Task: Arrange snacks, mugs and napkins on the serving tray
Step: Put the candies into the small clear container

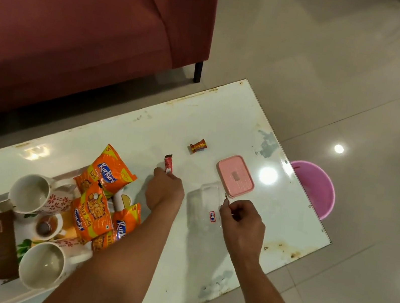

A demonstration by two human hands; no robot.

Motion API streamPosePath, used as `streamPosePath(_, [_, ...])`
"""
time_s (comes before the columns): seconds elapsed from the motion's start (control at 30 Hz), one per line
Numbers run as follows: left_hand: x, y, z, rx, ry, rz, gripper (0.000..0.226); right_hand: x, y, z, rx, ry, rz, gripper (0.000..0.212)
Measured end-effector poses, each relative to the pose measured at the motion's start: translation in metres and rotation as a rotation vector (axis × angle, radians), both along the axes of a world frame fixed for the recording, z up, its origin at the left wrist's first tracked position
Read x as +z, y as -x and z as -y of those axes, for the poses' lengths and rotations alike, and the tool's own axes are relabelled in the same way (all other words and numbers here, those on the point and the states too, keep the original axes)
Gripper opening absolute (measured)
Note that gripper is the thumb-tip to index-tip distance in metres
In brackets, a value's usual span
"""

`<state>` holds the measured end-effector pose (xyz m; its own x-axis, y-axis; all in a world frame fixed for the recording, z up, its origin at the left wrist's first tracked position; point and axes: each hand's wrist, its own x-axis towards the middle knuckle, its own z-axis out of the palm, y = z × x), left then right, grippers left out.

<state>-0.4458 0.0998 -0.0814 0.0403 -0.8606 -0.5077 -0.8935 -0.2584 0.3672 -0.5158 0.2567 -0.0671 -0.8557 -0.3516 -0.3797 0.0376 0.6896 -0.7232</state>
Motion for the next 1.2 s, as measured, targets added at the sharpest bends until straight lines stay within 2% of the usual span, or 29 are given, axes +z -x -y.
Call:
streamPosePath(0.2, [0.003, -0.012, -0.034, 0.293, -0.097, -0.374, 0.026, 0.003, -0.030, 0.019, 0.176, 0.036, -0.108, 0.013])
streamPosePath(0.3, [0.005, -0.031, -0.041, 0.385, -0.026, -0.404, 0.024, 0.001, -0.042, 0.028, 0.271, 0.014, -0.123, 0.016])
streamPosePath(0.37, [0.011, -0.040, -0.045, 0.350, 0.093, -0.378, 0.024, -0.001, -0.047, 0.033, 0.303, -0.012, -0.135, 0.015])
streamPosePath(0.5, [0.027, -0.053, -0.058, 0.117, 0.266, -0.339, 0.023, -0.002, -0.054, 0.038, 0.315, -0.107, -0.219, 0.012])
streamPosePath(0.67, [0.036, -0.065, -0.074, -0.133, 0.184, -0.247, 0.026, 0.002, -0.053, 0.028, 0.315, -0.252, -0.320, 0.020])
streamPosePath(0.8, [0.035, -0.067, -0.078, -0.245, 0.130, -0.156, 0.032, 0.001, -0.056, 0.020, 0.337, -0.236, -0.355, 0.029])
streamPosePath(0.87, [0.033, -0.065, -0.075, -0.263, 0.112, -0.152, 0.032, 0.001, -0.055, 0.019, 0.271, -0.185, -0.396, 0.028])
streamPosePath(1.0, [0.029, -0.061, -0.071, -0.223, 0.051, -0.150, 0.033, 0.002, -0.035, 0.026, 0.131, -0.043, -0.407, 0.012])
streamPosePath(1.1, [0.028, -0.060, -0.075, -0.156, 0.069, -0.193, 0.029, 0.001, -0.008, 0.046, 0.161, -0.006, -0.406, 0.018])
streamPosePath(1.2, [0.026, -0.059, -0.082, -0.075, 0.122, -0.261, 0.021, 0.001, 0.020, 0.078, 0.288, -0.017, -0.416, 0.027])
